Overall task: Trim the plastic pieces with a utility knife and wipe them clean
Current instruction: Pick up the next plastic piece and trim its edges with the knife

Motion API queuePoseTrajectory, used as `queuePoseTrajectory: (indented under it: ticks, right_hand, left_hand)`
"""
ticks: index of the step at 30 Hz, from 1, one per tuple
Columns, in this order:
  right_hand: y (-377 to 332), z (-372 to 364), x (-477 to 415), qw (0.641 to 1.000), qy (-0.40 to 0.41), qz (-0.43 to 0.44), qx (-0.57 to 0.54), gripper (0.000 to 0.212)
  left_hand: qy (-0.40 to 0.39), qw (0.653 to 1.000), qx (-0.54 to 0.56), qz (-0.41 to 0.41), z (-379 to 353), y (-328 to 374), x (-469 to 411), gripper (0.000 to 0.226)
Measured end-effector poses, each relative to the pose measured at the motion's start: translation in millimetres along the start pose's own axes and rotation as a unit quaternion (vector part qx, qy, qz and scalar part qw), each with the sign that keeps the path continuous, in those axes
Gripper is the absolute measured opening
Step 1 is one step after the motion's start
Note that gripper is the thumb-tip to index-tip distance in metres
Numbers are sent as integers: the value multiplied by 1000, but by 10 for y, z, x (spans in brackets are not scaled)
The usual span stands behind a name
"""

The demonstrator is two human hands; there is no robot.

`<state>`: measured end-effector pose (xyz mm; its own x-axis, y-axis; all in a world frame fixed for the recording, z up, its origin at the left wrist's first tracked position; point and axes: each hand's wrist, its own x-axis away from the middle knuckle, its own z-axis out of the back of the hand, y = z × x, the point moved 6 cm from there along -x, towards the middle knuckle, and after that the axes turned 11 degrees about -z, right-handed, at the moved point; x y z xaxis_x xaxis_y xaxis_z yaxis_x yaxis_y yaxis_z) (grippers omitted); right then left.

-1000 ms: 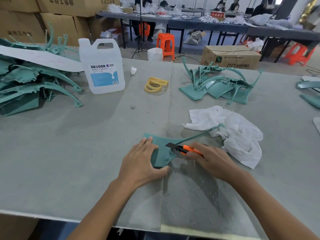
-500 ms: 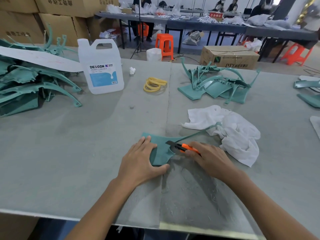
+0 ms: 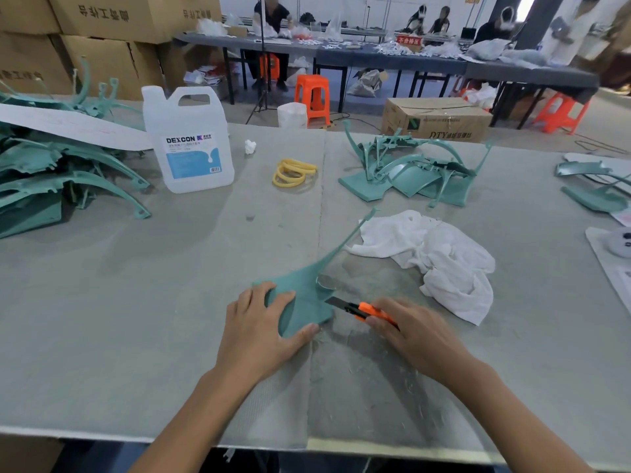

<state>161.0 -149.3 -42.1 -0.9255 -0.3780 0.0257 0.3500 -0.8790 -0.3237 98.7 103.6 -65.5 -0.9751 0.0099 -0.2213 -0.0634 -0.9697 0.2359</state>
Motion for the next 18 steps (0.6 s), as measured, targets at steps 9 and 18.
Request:
queuePoseTrajectory:
  ticks: [9,18]
  right_hand:
    - [-24,11,-85,999,21,-28,11,30]
    - [-54,21,-47,999,1,-22,35,34]
  left_hand:
    - [-28,999,41,-3,-51,-39,-15,85]
    - [-25,999,45,-1,-32,-32,-11,87]
